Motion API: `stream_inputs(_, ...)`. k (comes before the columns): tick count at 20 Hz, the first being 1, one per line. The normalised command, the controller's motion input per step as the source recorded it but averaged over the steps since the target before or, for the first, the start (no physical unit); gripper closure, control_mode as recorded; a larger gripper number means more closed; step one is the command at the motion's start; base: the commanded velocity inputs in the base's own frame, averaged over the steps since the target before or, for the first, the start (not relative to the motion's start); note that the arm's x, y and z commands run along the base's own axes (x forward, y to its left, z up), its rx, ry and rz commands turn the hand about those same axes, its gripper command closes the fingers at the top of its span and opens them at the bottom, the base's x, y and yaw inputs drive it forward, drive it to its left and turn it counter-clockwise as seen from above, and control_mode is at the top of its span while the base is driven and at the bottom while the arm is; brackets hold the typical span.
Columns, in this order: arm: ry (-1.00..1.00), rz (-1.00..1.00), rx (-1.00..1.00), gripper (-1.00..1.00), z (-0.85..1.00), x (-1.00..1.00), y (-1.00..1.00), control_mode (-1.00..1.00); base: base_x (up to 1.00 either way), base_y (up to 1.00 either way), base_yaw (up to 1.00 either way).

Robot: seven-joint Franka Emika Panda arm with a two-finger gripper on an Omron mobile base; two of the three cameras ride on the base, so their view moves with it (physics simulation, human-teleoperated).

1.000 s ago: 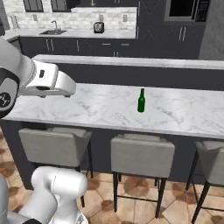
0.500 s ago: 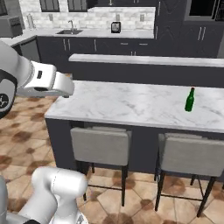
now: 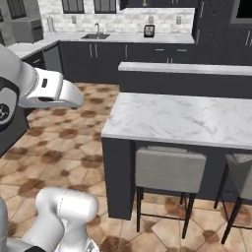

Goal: Get the candle and the beer from the cabinet and move them to the dining counter.

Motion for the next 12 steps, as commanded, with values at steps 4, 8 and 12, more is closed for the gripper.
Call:
stream_inputs(4,0.00,0.00,0.00,-1.00,0.00,0.00,0.00,1.00,0.00,1.00,0.00)
stream_inputs(8,0.00,0.00,0.00,-1.00,0.00,0.00,0.00,1.00,0.02,1.00,0.00)
stream_inputs(12,0.00,0.00,0.00,-1.00,0.00,0.00,0.00,1.00,0.38,1.00,0.00)
